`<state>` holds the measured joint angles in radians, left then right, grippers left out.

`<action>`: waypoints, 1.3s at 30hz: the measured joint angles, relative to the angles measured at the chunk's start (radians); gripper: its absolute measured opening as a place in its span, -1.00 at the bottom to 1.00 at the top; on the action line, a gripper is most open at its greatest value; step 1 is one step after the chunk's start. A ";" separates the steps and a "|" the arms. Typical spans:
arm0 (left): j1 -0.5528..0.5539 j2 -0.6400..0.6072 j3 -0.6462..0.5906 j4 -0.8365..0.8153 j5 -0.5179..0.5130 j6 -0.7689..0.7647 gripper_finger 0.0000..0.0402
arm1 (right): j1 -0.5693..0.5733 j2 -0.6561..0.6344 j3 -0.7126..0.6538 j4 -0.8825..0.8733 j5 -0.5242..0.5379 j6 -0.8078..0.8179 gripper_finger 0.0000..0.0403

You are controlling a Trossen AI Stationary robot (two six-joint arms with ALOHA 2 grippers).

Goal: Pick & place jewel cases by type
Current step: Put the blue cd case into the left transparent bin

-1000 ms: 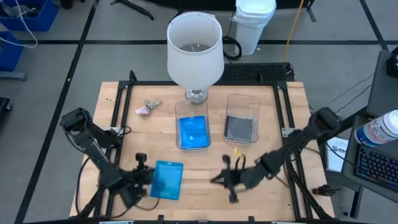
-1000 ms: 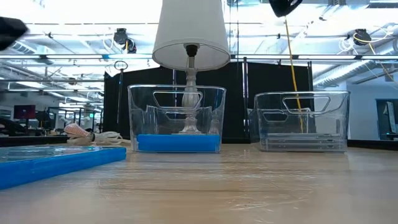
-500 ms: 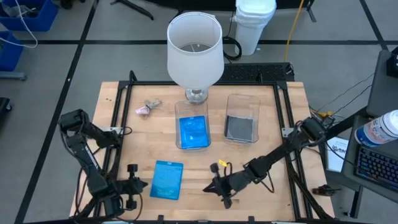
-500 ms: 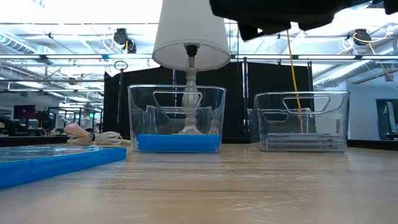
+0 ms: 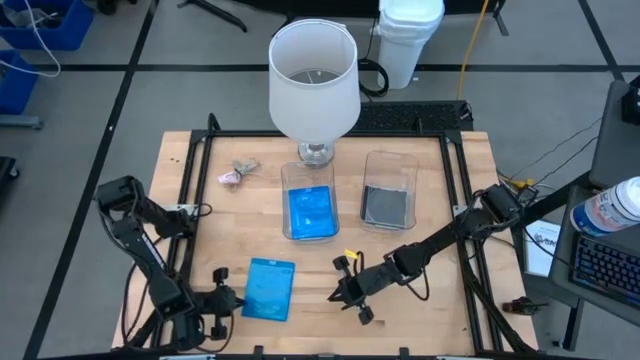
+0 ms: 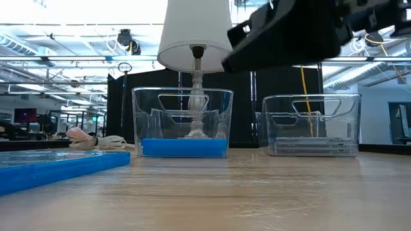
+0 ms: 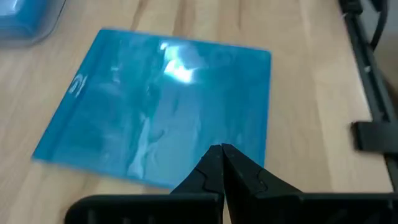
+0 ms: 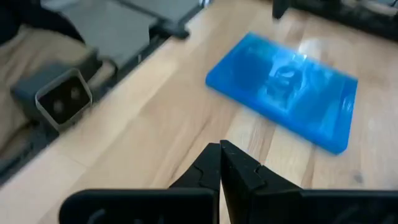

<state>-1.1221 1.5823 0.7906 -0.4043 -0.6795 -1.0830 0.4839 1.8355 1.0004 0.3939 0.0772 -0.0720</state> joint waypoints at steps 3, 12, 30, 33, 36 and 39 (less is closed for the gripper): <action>0.016 0.005 0.000 0.015 -0.007 0.021 -0.96 | -0.004 0.000 0.000 -0.021 0.000 0.001 -1.00; 0.029 0.006 -0.001 -0.236 0.071 -0.319 -0.96 | -0.011 0.000 0.000 -0.032 0.000 0.079 -1.00; 0.206 0.204 0.003 0.065 0.183 -0.103 -0.98 | -0.013 0.000 0.000 -0.127 0.165 0.189 -1.00; 0.228 0.210 0.003 0.125 0.197 -0.041 -0.97 | -0.013 0.000 0.000 -0.177 0.186 0.224 -1.00; 0.237 0.206 0.002 0.132 0.206 0.015 -0.96 | -0.013 0.000 0.000 -0.208 0.234 0.270 -1.00; 0.235 0.206 0.002 0.123 0.206 0.059 -0.98 | -0.022 0.000 -0.007 -0.192 0.236 0.297 -1.00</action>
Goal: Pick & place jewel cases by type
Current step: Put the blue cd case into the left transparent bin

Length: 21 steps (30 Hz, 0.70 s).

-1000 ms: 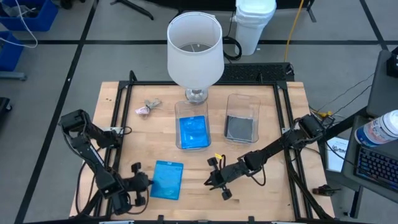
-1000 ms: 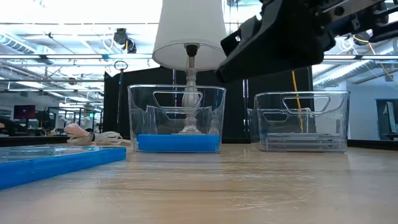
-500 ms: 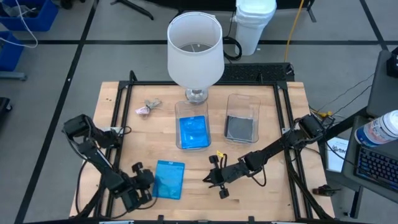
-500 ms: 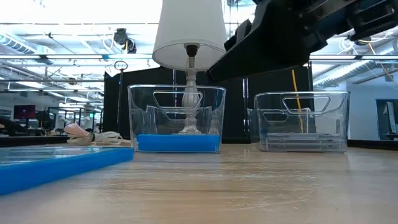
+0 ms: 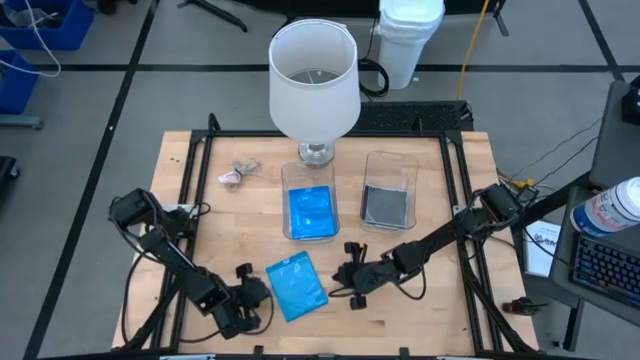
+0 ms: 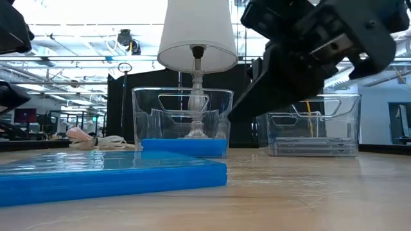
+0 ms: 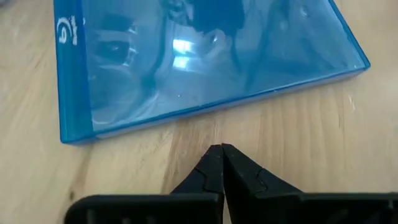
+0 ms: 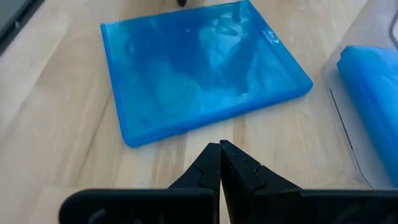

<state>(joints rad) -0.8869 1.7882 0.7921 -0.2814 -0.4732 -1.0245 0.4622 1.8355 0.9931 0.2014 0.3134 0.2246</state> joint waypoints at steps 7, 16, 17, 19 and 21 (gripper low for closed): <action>-0.068 0.002 0.054 -0.107 -0.085 0.122 -0.98 | -0.036 0.000 -0.066 0.041 -0.077 0.109 -1.00; -0.094 0.002 0.181 -0.331 -0.186 0.080 -0.98 | -0.050 0.000 -0.112 0.079 -0.185 0.180 -1.00; -0.095 0.002 0.180 -0.310 -0.189 0.100 -0.97 | -0.050 0.000 -0.112 0.079 -0.187 0.180 -1.00; -0.090 0.002 0.182 -0.296 -0.191 0.094 -0.96 | -0.050 0.000 -0.112 0.085 -0.188 0.180 -1.00; -0.076 0.002 0.182 -0.322 -0.198 0.044 -0.98 | -0.050 0.000 -0.112 0.088 -0.189 0.192 -1.00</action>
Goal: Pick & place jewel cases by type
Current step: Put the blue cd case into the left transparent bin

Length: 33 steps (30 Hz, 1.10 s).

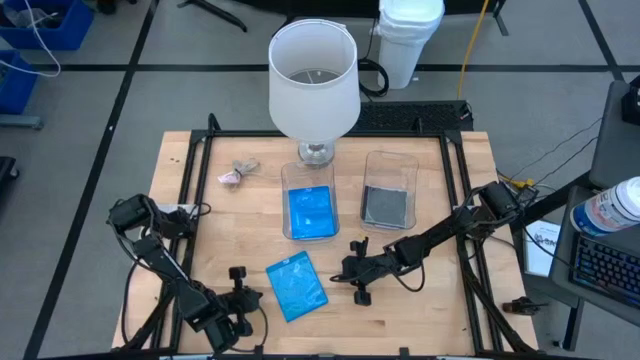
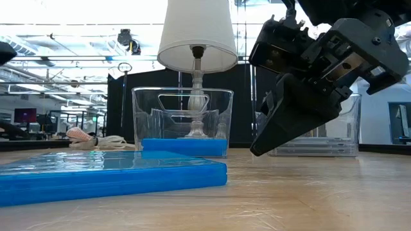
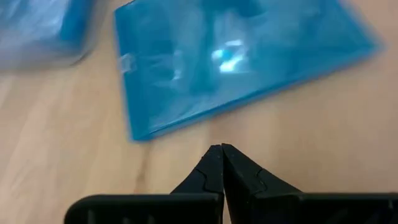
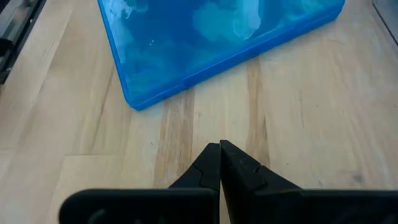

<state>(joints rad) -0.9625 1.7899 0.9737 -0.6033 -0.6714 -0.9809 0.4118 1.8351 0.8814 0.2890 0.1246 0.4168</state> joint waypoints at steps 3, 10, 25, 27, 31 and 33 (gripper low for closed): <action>0.023 -0.001 -0.001 -0.049 0.012 -0.089 -0.98 | 0.002 0.000 0.000 0.028 -0.033 0.016 -1.00; 0.070 0.000 -0.032 -0.014 0.142 -0.121 -0.98 | -0.006 0.071 0.005 0.069 -0.057 0.009 -1.00; 0.173 0.055 -0.028 0.136 0.229 -0.023 -0.97 | -0.086 0.290 0.186 0.160 -0.226 -0.037 -1.00; 0.178 0.066 -0.029 0.155 0.217 0.018 -0.98 | -0.086 0.291 0.195 0.159 -0.231 -0.060 -1.00; 0.160 0.076 -0.031 0.171 0.142 0.029 -0.96 | -0.076 0.288 0.196 0.211 -0.196 -0.115 -1.00; 0.142 0.079 -0.032 0.177 0.108 0.034 -0.96 | -0.066 0.288 0.209 0.210 -0.185 -0.140 -1.00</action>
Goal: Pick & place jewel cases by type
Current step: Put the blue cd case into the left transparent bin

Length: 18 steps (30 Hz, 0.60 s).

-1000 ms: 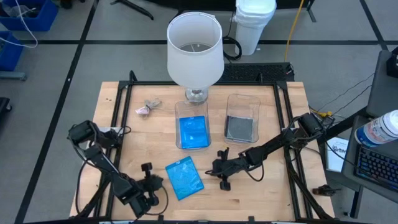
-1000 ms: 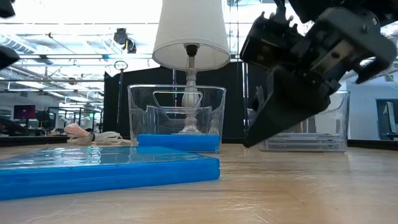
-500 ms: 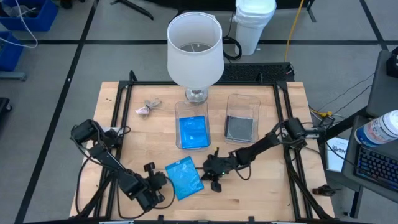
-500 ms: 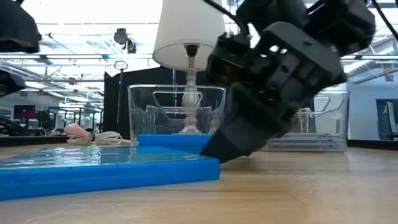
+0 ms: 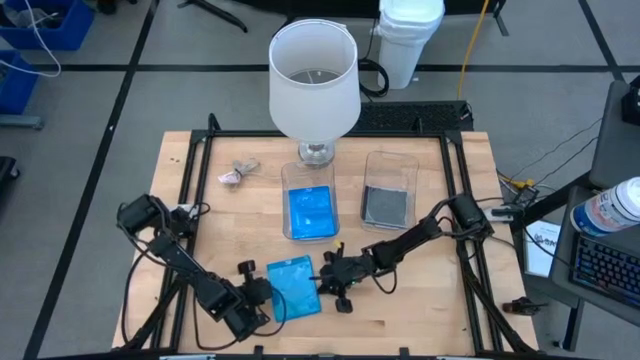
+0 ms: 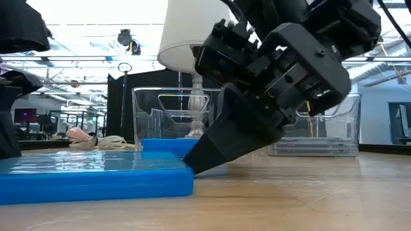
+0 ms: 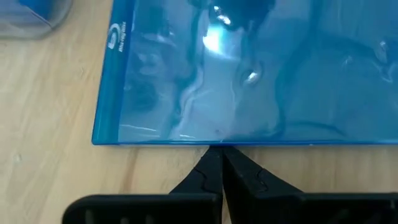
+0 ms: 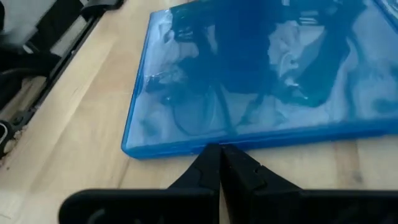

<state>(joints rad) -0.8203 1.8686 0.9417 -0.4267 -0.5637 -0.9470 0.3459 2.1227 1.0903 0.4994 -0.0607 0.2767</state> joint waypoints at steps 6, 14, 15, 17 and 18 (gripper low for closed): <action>-0.032 0.004 0.014 0.001 -0.090 0.009 -0.97 | 0.021 0.004 0.059 -0.035 0.003 -0.059 -1.00; -0.023 0.004 0.026 -0.007 -0.093 0.049 -0.96 | 0.046 0.000 0.151 -0.118 0.063 -0.108 -1.00; -0.023 0.004 0.026 -0.007 -0.094 0.051 -0.96 | 0.048 -0.001 0.157 -0.113 0.064 -0.113 -1.00; -0.023 0.004 0.027 -0.007 -0.096 0.052 -0.97 | 0.049 -0.003 0.165 -0.099 0.076 -0.115 -1.00; -0.023 0.004 0.028 0.021 -0.112 0.052 -0.98 | 0.049 -0.003 0.169 -0.089 0.113 -0.116 -1.00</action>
<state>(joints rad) -0.8429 1.8728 0.9698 -0.4057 -0.6754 -0.8951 0.3947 2.1198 1.2593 0.4105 0.0520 0.1610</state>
